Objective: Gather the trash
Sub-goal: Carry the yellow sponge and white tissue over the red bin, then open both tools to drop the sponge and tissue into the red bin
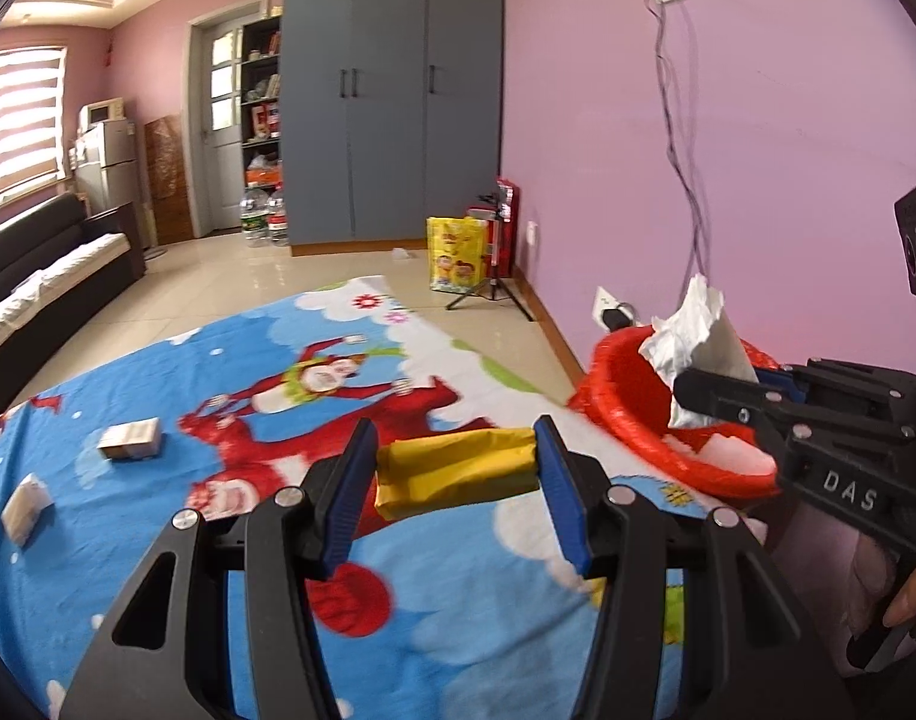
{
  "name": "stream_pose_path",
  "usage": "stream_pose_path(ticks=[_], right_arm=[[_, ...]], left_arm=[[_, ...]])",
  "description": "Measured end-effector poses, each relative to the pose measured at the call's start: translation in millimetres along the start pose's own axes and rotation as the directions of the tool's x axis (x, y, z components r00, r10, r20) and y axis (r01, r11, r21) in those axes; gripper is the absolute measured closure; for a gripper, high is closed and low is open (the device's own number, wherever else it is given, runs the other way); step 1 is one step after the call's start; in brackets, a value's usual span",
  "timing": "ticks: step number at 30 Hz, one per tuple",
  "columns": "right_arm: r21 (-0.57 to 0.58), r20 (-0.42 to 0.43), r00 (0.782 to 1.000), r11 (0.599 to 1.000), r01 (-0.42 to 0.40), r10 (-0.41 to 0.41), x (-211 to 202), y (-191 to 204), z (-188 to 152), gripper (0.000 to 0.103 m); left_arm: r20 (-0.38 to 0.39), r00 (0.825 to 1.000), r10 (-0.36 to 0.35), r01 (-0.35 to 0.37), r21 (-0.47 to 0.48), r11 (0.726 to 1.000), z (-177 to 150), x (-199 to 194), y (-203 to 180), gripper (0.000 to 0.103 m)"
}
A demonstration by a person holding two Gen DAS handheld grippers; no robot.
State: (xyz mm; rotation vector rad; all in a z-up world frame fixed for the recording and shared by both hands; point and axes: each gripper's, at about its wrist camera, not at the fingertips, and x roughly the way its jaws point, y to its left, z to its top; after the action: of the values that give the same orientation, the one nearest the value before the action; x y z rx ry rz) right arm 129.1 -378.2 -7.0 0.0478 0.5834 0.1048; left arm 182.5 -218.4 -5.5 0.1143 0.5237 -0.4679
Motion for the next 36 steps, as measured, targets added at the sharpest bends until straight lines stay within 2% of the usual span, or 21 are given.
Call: stream_pose_path(ticks=[8,15,21,23,30,36], right_arm=[[0.083,-0.004,0.997,0.993,0.078,-0.078,-8.5,-50.6,-10.1,0.084],[0.163,0.0,0.993,0.98,0.113,-0.115,-18.9,-89.1,-19.3,0.084],[0.18,-0.014,0.986,0.969,0.166,-0.166,-20.2,-108.9,-27.2,0.084],[0.175,-0.025,0.978,0.963,0.206,-0.205,-19.3,-116.0,-30.6,0.084],[0.19,-0.065,0.961,0.942,0.275,-0.268,-13.1,-141.7,-42.4,0.084],[0.214,-0.083,0.953,0.929,0.301,-0.29,-8.3,-155.6,-48.6,0.083]], left_arm=[[-0.006,0.998,-0.066,0.066,0.036,0.997,4.4,24.0,-39.6,0.051],[-0.021,0.99,-0.142,0.143,0.035,0.989,12.7,49.6,-68.3,0.051],[-0.023,0.98,-0.195,0.196,0.05,0.979,17.0,66.0,-96.0,0.051],[-0.026,0.977,-0.212,0.213,0.049,0.976,18.8,72.1,-104.5,0.051],[-0.041,0.968,-0.249,0.251,0.036,0.967,25.5,95.7,-118.2,0.051],[-0.052,0.959,-0.277,0.278,0.0,0.961,29.2,112.4,-124.7,0.051]])
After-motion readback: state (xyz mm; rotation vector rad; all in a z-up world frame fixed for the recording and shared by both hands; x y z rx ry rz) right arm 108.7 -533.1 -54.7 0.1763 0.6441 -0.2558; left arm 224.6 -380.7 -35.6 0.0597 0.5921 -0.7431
